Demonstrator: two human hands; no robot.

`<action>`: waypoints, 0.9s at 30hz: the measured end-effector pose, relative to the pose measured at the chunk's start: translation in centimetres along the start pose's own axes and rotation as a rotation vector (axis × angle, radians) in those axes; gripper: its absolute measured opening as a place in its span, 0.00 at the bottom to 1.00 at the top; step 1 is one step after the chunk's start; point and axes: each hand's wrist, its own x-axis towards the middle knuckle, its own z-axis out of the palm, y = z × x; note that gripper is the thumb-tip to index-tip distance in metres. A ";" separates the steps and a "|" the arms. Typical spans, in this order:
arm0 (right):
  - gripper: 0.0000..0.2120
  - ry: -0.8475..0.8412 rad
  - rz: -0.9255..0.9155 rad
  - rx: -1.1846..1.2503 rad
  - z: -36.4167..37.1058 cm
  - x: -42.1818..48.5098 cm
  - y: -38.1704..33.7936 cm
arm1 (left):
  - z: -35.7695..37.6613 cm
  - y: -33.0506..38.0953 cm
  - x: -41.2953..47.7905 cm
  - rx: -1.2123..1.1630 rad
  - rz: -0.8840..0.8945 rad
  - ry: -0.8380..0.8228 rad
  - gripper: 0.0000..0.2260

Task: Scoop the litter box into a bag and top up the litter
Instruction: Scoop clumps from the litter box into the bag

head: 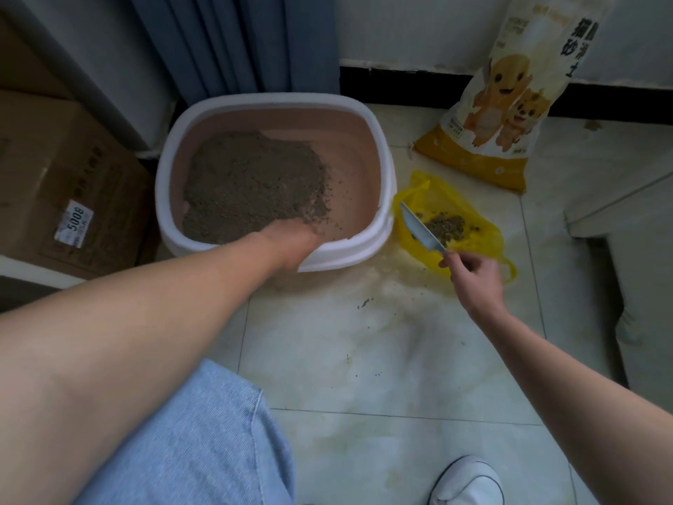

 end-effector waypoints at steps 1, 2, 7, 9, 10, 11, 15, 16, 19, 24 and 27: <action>0.13 -0.002 -0.001 0.000 0.2 0.0 -0.1 | -0.1 0.0 0.1 0.006 -0.010 0.015 0.23; 0.13 0.001 -0.004 -0.002 0.4 -0.1 -0.3 | -0.2 -0.1 0.3 0.014 -0.017 0.031 0.24; 0.13 -0.009 -0.033 -0.005 0.2 0.0 -0.5 | -1.0 -0.3 1.5 0.044 -0.085 0.161 0.25; 0.13 -0.010 -0.044 -0.007 -0.1 0.1 -0.4 | -1.0 -0.3 2.2 0.053 -0.119 0.212 0.25; 0.13 -0.009 -0.051 -0.002 -0.2 0.1 -0.3 | -0.9 -0.2 2.4 0.054 -0.134 0.235 0.25; 0.13 -0.005 -0.054 0.006 -0.3 0.1 -0.2 | -0.8 -0.2 2.6 0.055 -0.144 0.256 0.26; 0.13 -0.021 -0.049 -0.001 -0.3 -0.1 0.6 | -0.5 -0.2 3.2 0.070 -0.172 0.322 0.26; 0.13 -0.028 -0.044 -0.006 -0.2 -0.1 0.7 | -0.4 -0.3 3.2 0.067 -0.181 0.327 0.27; 0.12 -0.039 -0.043 -0.006 0.1 -0.2 0.7 | -0.6 -0.8 2.8 0.080 -0.191 0.339 0.28; 0.10 -0.113 -0.109 -0.007 0.9 -1.0 0.0 | -0.7 -2.3 1.8 -0.009 -0.160 0.314 0.19; 0.09 -0.211 -0.168 -0.075 2.0 -1.5 -0.6 | -0.1 -3.9 0.4 -0.074 -0.194 0.315 0.13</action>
